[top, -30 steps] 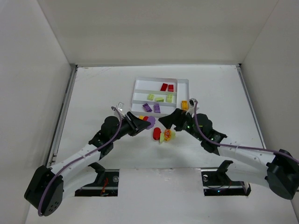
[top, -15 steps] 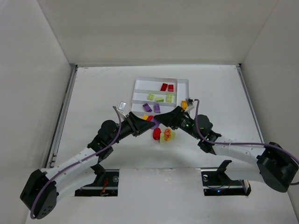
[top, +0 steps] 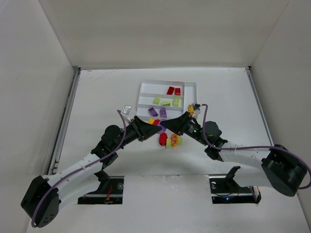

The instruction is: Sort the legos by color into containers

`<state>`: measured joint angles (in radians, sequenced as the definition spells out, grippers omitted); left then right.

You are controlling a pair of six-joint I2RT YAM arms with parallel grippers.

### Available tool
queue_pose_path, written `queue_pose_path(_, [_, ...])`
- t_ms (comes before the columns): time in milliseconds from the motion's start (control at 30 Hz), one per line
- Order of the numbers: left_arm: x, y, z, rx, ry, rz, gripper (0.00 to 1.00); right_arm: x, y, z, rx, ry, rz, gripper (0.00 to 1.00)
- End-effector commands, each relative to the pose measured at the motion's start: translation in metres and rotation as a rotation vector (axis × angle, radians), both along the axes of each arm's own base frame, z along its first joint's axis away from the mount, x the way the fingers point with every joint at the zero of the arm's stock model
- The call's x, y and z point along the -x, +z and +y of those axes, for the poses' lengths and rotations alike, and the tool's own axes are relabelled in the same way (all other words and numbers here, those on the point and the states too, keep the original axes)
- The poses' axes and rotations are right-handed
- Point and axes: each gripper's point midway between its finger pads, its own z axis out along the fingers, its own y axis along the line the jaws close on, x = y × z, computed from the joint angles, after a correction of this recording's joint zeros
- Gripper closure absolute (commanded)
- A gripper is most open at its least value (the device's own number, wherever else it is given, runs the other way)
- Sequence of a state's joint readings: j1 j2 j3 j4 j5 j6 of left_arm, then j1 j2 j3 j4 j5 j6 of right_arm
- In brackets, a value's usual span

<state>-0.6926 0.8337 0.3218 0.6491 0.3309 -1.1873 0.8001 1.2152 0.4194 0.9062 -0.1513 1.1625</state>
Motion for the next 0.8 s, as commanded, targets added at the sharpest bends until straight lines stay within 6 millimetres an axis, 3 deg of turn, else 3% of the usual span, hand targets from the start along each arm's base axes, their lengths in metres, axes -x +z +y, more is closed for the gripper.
queue_pose_path(0, [0.003, 0.025, -0.001, 0.066, -0.013, -0.074, 0.76, 0.009, 0.024, 0.001, -0.099, 0.046, -0.057, 0.43])
queue_pose_path(133, [0.003, 0.024, -0.001, 0.065, -0.014, -0.070, 0.74, 0.007, 0.027, -0.001, -0.121, 0.041, -0.062, 0.54])
queue_pose_path(300, [0.001, 0.018, 0.001, 0.053, -0.005, -0.060, 0.55, 0.001, 0.022, -0.004, -0.115, 0.019, -0.053, 0.60])
queue_pose_path(433, [-0.003, 0.013, 0.004, 0.049, 0.009, -0.052, 0.46, -0.005, 0.013, -0.009, -0.093, 0.001, -0.037, 0.60])
queue_pose_path(767, [-0.007, 0.007, 0.010, 0.039, 0.033, -0.050, 0.46, -0.010, 0.004, -0.027, -0.079, -0.027, -0.028, 0.60])
